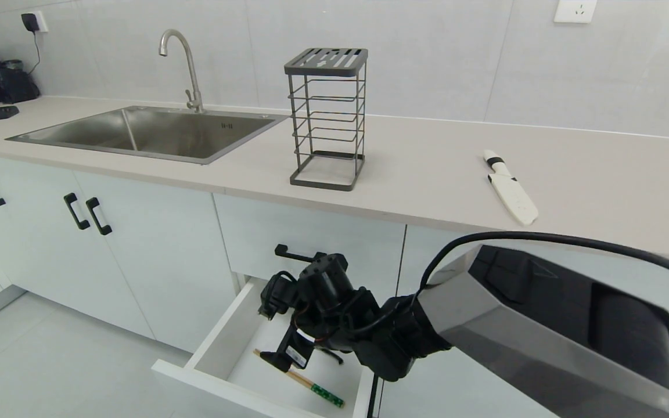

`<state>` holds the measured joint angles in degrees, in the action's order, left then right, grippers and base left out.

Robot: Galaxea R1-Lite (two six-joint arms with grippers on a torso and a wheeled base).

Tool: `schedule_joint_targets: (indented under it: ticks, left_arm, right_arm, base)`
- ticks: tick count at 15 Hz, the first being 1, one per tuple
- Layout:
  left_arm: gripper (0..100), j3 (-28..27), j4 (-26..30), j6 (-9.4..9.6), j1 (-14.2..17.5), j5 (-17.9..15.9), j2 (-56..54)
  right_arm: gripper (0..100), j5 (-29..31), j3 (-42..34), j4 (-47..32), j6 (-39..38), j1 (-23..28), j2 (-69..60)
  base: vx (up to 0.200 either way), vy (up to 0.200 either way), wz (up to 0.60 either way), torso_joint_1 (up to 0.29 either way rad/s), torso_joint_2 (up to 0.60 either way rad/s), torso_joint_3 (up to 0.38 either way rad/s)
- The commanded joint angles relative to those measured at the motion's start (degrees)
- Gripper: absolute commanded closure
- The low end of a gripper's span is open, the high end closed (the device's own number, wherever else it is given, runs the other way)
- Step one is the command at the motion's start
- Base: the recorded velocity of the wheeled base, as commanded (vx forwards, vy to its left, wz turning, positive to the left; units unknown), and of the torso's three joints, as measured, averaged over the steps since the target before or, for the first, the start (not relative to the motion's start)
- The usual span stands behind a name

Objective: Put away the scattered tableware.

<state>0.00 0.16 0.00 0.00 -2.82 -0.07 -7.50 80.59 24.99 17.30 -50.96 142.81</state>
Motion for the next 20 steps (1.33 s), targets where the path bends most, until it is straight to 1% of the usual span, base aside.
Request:
schedule_joint_targets:
  ticks: [1,3,4,5,6,7,8,9,10,11,12,14,17,20]
  left_arm:
    - [0,0.0,0.02,0.0,0.0,0.0,0.07]
    - [0,0.0,0.02,0.0,0.0,0.0,0.07]
    - [0,0.0,0.02,0.0,0.0,0.0,0.07]
    - [0,0.0,0.02,0.0,0.0,0.0,0.07]
    - [0,0.0,0.02,0.0,0.0,0.0,0.07]
    - [0,0.0,0.02,0.0,0.0,0.0,0.07]
    - [0,0.0,0.02,0.0,0.0,0.0,0.07]
    - [0,0.0,0.02,0.0,0.0,0.0,0.07]
    - [0,0.0,0.02,0.0,0.0,0.0,0.07]
    - [0,0.0,0.02,0.0,0.0,0.0,0.07]
    - [0,0.0,0.02,0.0,0.0,0.0,0.07]
    - [0,0.0,0.02,0.0,0.0,0.0,0.07]
    - [0,0.0,0.02,0.0,0.0,0.0,0.07]
    - [0,0.0,0.02,0.0,0.0,0.0,0.07]
  right_arm:
    - [0,-0.24,-0.26,-0.03,1.16,-0.11,-4.39]
    - [0,-0.5,-1.75,0.06,0.98,-1.95,-7.11]
    - [0,-1.56,-2.72,0.06,1.16,-3.01,-7.99]
    - [100,-3.05,-4.3,0.06,0.98,-4.94,-9.04]
    - [100,-3.31,-4.83,0.06,0.98,-5.47,-9.39]
    - [100,-5.42,-7.82,0.06,0.81,-9.16,-11.5]
    - [100,-6.57,-9.75,0.06,0.63,-11.01,-12.56]
    - [100,-6.65,-12.13,0.06,0.63,-12.06,-13.17]
    - [100,-6.65,-12.92,0.06,0.54,-12.41,-13.26]
    - [100,-6.74,-15.82,0.23,-1.65,-14.08,-13.17]
    - [100,-6.74,-16.34,0.23,-2.97,-14.96,-13.17]
    - [100,-6.65,-17.49,0.23,-3.15,-15.84,-12.82]
    - [100,-6.04,-20.21,0.23,-3.06,-15.84,-11.06]
    - [100,-3.05,-19.86,0.23,-3.15,-15.66,-8.96]
  base:
    - [0.0,0.0,0.0,0.0,0.0,0.0]
    - [0.0,0.0,0.0,0.0,0.0,0.0]
    - [0.0,0.0,0.0,0.0,0.0,0.0]
    - [0.0,0.0,0.0,0.0,0.0,0.0]
    - [0.0,0.0,0.0,0.0,0.0,0.0]
    - [0.0,0.0,0.0,0.0,0.0,0.0]
    - [0.0,0.0,0.0,0.0,0.0,0.0]
    - [0.0,0.0,0.0,0.0,0.0,0.0]
    - [0.0,0.0,0.0,0.0,0.0,0.0]
    - [0.0,0.0,0.0,0.0,0.0,0.0]
    - [0.0,0.0,0.0,0.0,0.0,0.0]
    - [0.0,0.0,0.0,0.0,0.0,0.0]
    - [0.0,0.0,0.0,0.0,0.0,0.0]
    - [0.0,0.0,0.0,0.0,0.0,0.0]
